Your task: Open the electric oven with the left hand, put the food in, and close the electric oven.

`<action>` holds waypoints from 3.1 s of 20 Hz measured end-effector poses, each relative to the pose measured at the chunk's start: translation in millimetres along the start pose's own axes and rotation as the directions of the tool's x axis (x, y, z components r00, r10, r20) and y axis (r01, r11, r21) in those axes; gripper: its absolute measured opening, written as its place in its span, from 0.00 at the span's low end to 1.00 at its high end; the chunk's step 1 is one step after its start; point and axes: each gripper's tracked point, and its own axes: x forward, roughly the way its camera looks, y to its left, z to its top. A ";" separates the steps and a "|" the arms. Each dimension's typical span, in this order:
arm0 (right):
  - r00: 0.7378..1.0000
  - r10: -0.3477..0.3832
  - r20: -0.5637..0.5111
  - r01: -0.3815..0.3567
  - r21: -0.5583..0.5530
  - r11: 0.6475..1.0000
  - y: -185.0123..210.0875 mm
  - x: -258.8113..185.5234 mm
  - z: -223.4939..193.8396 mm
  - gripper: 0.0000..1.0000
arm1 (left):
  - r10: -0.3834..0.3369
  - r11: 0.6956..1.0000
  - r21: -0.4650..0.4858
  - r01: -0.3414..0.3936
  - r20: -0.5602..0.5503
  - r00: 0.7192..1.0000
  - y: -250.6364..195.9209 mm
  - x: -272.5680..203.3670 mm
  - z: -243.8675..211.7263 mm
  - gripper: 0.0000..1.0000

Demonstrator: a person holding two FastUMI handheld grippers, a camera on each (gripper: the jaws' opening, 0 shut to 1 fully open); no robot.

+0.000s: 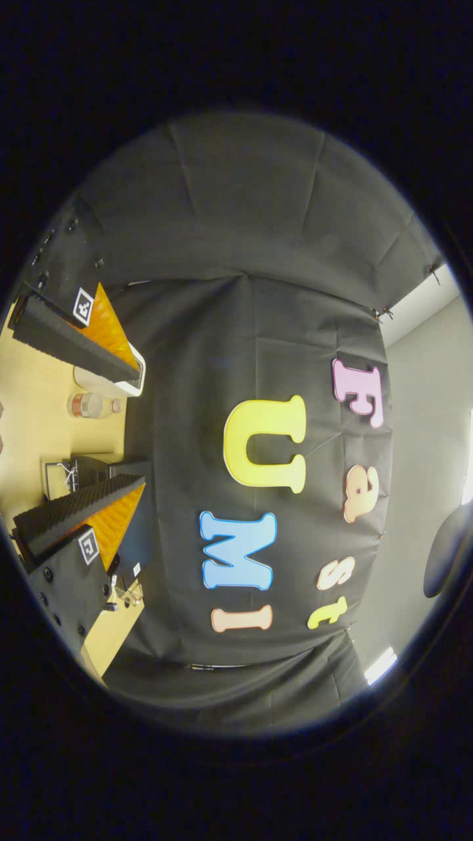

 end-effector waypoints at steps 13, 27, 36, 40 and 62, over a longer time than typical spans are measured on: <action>0.988 -0.045 -0.151 0.011 -0.219 0.976 -1.0 -20.8 -25.0 0.27 | -0.072 0.997 -0.039 0.073 0.011 0.997 -45.7 23.6 2.2 0.96; 0.991 0.021 -0.134 -0.131 -0.900 0.416 32.8 -156.4 64.1 0.27 | -0.155 0.986 -0.068 0.154 -0.010 0.988 -144.6 42.0 -8.4 0.89; 0.903 0.419 -0.098 -0.125 -0.991 0.037 134.1 -288.4 105.0 0.27 | -0.202 0.979 -0.019 0.202 0.040 0.979 -199.0 25.4 16.4 1.00; 0.859 0.507 -0.069 -0.087 -0.996 0.011 159.5 -331.9 126.4 0.29 | -0.235 0.972 -0.016 0.236 0.046 0.971 -222.7 24.8 19.5 1.00; 0.823 0.565 0.054 0.020 -0.998 0.067 160.9 -376.4 209.2 0.80 | -0.199 0.973 -0.060 0.221 -0.699 0.687 -258.4 49.7 -277.4 1.00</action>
